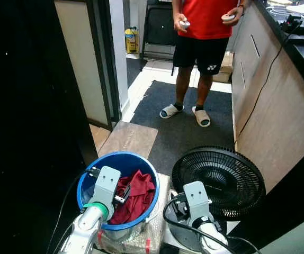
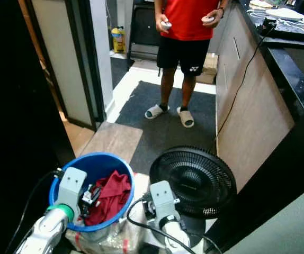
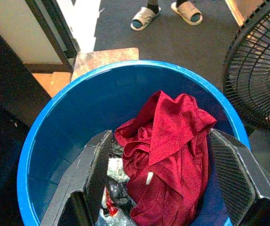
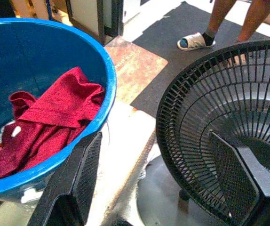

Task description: Clothes washing

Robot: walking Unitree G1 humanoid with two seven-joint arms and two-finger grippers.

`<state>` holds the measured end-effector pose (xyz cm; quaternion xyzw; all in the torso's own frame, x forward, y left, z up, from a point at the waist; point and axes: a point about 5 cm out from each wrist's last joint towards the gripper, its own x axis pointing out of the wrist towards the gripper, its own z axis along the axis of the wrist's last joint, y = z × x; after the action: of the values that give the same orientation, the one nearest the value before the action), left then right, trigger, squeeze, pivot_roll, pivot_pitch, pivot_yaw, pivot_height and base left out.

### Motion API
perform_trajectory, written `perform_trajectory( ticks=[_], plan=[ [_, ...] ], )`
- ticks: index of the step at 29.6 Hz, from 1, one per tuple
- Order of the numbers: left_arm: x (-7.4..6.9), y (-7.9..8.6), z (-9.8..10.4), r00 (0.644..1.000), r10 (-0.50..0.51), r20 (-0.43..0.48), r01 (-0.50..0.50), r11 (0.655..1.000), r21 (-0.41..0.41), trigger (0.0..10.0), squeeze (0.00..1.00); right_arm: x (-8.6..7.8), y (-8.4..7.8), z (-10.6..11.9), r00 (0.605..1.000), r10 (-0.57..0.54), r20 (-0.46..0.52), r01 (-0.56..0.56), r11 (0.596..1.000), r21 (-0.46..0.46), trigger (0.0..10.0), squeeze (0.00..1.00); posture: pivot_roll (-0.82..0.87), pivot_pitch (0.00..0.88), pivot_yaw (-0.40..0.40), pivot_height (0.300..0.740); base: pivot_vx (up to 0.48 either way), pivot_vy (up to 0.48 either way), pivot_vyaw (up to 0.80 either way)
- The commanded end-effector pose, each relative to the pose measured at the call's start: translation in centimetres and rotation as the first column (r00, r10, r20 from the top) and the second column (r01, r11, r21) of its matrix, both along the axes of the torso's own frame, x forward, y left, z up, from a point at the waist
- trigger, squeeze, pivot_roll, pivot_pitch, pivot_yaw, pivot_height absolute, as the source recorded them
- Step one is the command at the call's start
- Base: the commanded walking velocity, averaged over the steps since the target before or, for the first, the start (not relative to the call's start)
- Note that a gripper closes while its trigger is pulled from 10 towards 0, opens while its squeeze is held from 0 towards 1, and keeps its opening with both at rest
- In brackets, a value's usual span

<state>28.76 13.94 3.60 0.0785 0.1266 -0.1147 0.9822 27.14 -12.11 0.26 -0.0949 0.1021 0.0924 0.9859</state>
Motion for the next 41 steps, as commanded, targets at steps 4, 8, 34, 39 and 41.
perform_trajectory(
  ticks=[4,8,34,39,41],
  plan=[
    [-0.38,0.02,-0.61,1.000,-0.003,-0.026,0.003,1.000,0.011,10.0,0.00,-0.39,0.05,-0.42,1.000,-0.008,-0.020,0.008,1.000,0.005,10.0,0.00,0.02,0.009,0.062,0.740,0.000,0.000,0.00],
    [-0.47,-0.03,-0.69,1.000,-0.005,-0.029,0.006,1.000,0.016,10.0,0.00,-0.49,0.00,-0.50,1.000,-0.010,-0.022,0.010,1.000,0.004,10.0,0.00,0.02,0.011,0.063,0.740,0.000,0.000,0.00],
    [-0.58,0.03,-0.85,1.000,0.002,-0.030,-0.002,1.000,0.006,10.0,0.00,-0.38,-0.04,-0.39,1.000,0.004,-0.019,-0.004,1.000,-0.002,10.0,0.00,0.02,0.000,0.055,0.740,0.000,0.000,0.00],
    [-0.59,0.05,-0.83,1.000,0.005,-0.029,-0.005,1.000,0.006,10.0,0.00,-0.38,-0.01,-0.40,1.000,0.005,-0.019,-0.005,1.000,-0.003,10.0,0.00,0.02,0.002,0.056,0.740,-0.112,0.000,0.00],
    [-0.59,0.04,-0.83,1.000,0.006,-0.028,-0.005,1.000,0.006,10.0,0.00,-0.39,-0.01,-0.41,1.000,0.005,-0.020,-0.005,1.000,-0.002,10.0,0.00,0.02,0.002,0.056,0.740,-0.283,0.000,0.00]
  ],
)
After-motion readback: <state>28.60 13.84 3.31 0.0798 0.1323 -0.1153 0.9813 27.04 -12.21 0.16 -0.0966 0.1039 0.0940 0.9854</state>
